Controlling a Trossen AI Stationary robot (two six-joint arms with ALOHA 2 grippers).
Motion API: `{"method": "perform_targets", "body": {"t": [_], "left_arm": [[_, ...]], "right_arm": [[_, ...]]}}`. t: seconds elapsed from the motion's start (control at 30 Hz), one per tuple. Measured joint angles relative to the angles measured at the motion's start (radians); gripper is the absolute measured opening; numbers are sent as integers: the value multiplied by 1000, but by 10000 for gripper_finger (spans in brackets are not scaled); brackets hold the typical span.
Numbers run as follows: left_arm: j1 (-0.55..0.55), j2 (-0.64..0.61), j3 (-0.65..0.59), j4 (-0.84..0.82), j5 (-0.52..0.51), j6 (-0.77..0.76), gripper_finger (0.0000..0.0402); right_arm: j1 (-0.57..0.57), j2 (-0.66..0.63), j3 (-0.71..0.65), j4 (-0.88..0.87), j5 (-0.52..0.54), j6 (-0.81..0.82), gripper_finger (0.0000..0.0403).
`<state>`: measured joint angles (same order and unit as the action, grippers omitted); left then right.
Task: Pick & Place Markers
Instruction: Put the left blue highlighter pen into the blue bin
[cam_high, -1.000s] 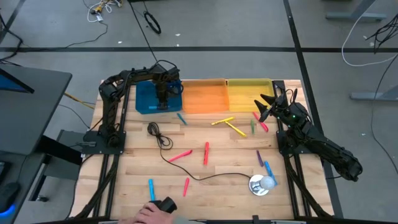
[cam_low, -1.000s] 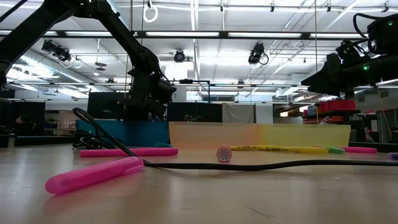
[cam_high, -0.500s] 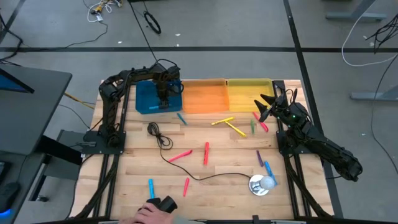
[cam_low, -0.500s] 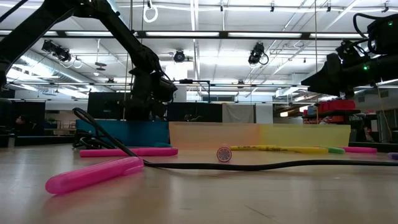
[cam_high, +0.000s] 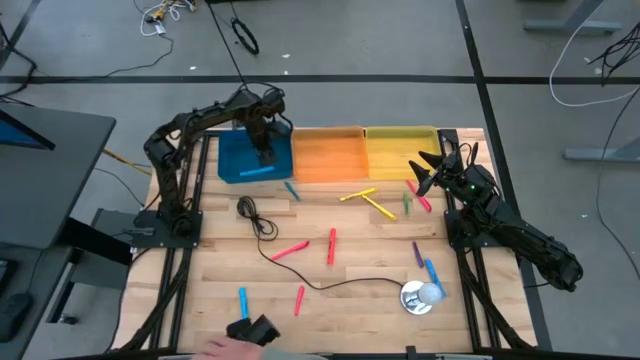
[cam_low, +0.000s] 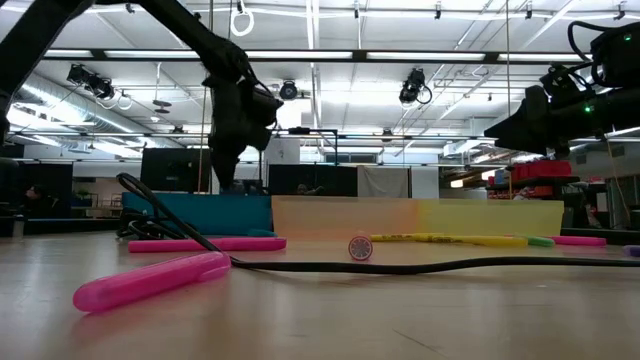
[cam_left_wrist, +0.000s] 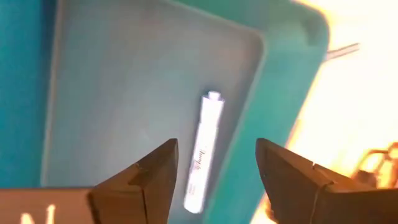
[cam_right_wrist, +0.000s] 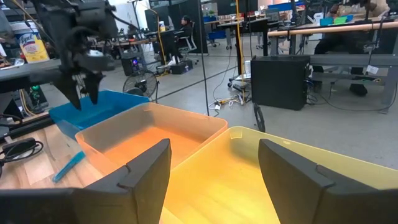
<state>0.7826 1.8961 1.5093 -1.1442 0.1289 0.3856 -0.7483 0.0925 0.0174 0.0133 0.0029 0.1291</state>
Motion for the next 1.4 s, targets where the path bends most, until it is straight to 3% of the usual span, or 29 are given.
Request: {"method": "perform_targets", "body": {"t": [0.4, 0.73, 1.23, 1.4], "left_arm": [[13, -140, -1, -115, 10, -199, 222], [4, -255, -1, -155, 89, -312, 222], [-24, -322, -2, -219, 94, -405, 222], [-52, -322, -2, -245, 77, -505, 222]], "right_arm": [[0, 0, 0, 0, 0, 0, 245], [0, 0, 0, 0, 0, 0, 245], [0, 0, 0, 0, 0, 0, 245], [0, 0, 0, 0, 0, 0, 245]]}}
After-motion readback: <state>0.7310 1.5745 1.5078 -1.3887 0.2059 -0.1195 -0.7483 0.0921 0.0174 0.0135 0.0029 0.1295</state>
